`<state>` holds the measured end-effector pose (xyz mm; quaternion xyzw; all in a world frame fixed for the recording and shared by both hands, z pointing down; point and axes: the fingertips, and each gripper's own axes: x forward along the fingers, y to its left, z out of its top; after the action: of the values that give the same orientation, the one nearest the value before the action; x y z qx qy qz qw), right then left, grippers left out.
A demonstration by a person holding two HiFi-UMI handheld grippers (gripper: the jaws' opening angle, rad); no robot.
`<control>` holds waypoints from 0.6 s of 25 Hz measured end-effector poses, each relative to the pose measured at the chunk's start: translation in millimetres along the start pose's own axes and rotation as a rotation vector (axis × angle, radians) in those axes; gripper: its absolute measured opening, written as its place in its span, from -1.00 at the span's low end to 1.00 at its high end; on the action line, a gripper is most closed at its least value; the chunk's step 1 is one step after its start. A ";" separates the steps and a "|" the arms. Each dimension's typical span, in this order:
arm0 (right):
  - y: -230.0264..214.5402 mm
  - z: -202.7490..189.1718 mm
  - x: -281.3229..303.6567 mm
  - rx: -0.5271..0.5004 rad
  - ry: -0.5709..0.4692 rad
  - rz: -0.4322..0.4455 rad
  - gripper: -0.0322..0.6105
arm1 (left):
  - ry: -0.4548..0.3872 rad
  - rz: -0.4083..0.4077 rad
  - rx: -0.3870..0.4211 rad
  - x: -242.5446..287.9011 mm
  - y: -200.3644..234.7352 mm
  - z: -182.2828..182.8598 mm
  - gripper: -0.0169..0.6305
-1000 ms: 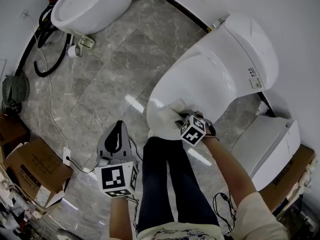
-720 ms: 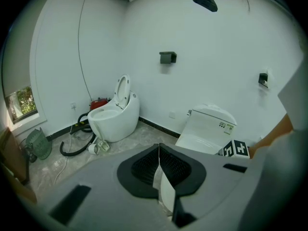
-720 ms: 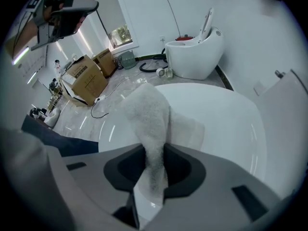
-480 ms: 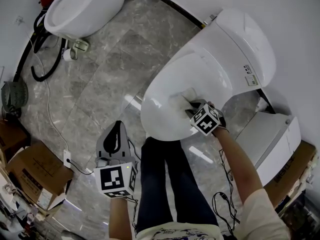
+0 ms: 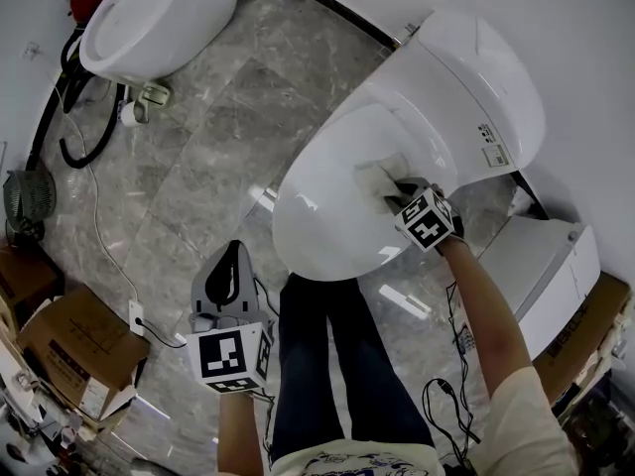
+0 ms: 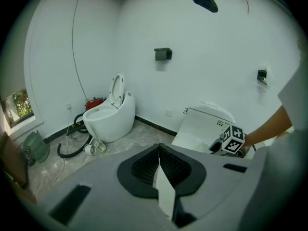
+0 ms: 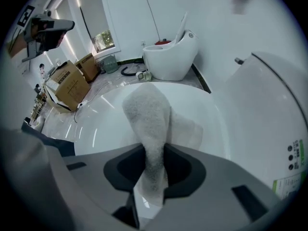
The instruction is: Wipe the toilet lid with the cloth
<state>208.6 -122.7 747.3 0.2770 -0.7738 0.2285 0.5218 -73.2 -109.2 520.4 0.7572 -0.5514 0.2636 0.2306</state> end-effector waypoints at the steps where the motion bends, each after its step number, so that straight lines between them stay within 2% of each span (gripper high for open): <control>1: -6.1 -0.8 -0.8 0.013 -0.003 -0.009 -0.61 | 0.001 -0.001 0.002 1.0 -0.9 0.4 -0.91; 9: -49.8 -13.0 -8.9 0.083 -0.020 -0.082 -0.61 | 0.011 -0.019 0.020 11.1 -13.9 3.6 -0.91; 15: -75.8 -33.2 -17.0 0.202 -0.037 -0.164 -0.61 | 0.015 -0.030 0.031 16.3 -20.7 5.9 -0.91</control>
<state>286.8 -154.4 748.0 0.3947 -0.7309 0.2568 0.4940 -48.4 -118.7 525.4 0.7670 -0.5340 0.2740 0.2269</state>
